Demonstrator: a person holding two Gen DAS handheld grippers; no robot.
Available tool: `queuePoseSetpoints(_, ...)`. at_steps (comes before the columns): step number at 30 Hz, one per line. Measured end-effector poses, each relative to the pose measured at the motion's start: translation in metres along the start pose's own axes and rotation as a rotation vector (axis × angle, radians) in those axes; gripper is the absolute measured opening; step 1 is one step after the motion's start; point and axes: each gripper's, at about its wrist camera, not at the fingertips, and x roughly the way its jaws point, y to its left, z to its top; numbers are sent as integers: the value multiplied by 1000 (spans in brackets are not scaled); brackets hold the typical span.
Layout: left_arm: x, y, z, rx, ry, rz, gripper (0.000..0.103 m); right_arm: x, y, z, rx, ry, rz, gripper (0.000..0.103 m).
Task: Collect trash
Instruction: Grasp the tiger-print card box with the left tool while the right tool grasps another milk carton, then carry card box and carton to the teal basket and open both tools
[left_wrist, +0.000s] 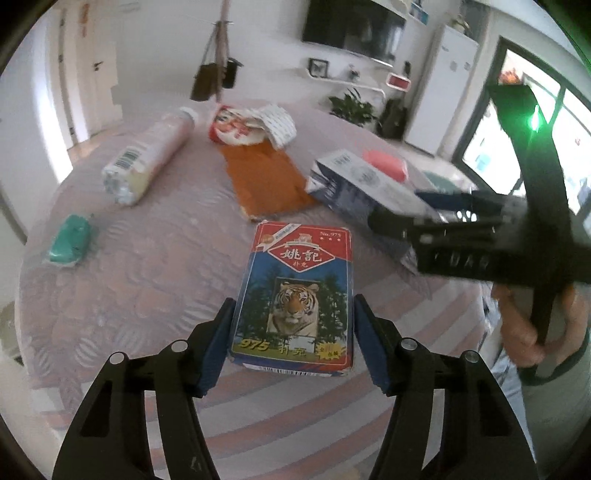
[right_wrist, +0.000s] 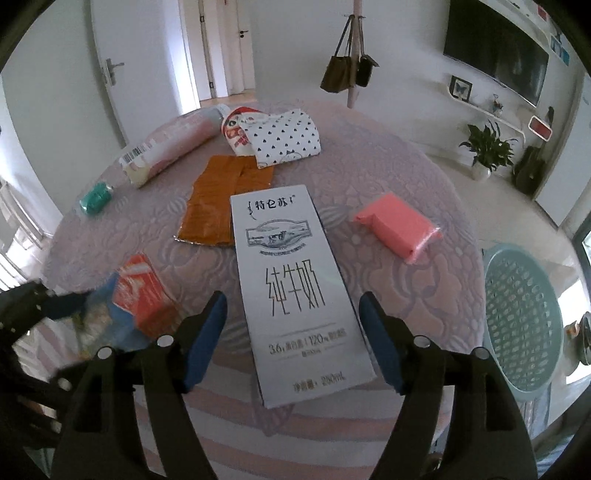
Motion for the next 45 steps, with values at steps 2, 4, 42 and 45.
queuePoseSetpoints(2, -3, 2, 2, -19, -16, 0, 60, 1, 3, -1, -18, -2, -18, 60)
queuePoseSetpoints(4, -6, 4, 7, -40, -34, -4, 60, -4, 5, -2, -29, -15, -25, 54)
queuePoseSetpoints(42, 133, -230, 174, 150, -72, -297, 60, -99, -273, -63, 578, -241, -388, 52)
queuePoseSetpoints(45, 162, -244, 174, 150, -11, -324, 60, -83, -299, -76, 657, -193, -377, 52)
